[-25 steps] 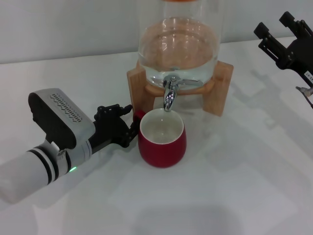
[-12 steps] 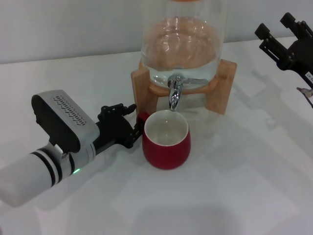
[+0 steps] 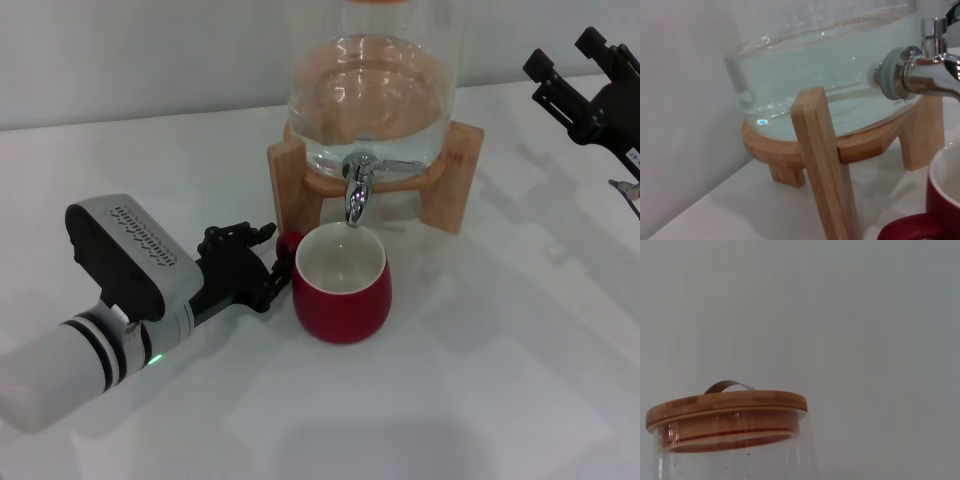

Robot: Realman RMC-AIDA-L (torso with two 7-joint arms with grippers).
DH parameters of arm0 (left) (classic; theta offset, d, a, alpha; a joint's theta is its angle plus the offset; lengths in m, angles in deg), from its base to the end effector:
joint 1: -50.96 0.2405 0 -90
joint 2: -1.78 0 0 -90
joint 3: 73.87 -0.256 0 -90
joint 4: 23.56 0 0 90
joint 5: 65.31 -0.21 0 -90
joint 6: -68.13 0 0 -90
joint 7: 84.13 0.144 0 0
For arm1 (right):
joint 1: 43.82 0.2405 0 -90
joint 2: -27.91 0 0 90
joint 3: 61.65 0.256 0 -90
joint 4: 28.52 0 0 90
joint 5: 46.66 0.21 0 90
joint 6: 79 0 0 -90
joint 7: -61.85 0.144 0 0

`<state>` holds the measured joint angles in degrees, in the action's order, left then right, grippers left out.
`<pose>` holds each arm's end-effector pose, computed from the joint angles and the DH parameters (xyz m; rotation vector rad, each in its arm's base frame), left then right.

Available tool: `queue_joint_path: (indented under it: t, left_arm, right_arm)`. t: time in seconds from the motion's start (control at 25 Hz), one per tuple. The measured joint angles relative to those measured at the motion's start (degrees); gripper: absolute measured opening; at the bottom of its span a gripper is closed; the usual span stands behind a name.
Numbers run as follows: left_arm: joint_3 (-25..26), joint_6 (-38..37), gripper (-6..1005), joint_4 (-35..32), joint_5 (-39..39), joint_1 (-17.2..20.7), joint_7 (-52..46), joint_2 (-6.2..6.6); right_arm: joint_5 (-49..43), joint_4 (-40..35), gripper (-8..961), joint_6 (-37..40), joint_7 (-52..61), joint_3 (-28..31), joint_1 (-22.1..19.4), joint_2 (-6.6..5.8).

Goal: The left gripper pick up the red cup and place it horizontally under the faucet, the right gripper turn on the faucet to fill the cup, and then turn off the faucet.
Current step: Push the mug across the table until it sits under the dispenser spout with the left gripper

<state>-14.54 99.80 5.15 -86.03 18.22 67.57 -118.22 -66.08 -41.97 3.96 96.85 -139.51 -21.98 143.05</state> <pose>-0.2212 0.3528 -0.1342 -2.4690 -0.1913 -0.3663 0.3011 0.3253 0.0440 -1.7262 0.4031 1.1294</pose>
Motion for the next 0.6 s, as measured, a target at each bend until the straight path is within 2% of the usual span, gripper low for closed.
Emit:
queue_joint_path:
  t: [0.6]
  left_arm:
    - [0.0, -0.5, 415, 2.5, -0.1, 1.4, 1.0, 0.25]
  right_arm:
    - [0.0, 0.2, 833, 0.0, 0.1, -0.1, 0.0, -0.09]
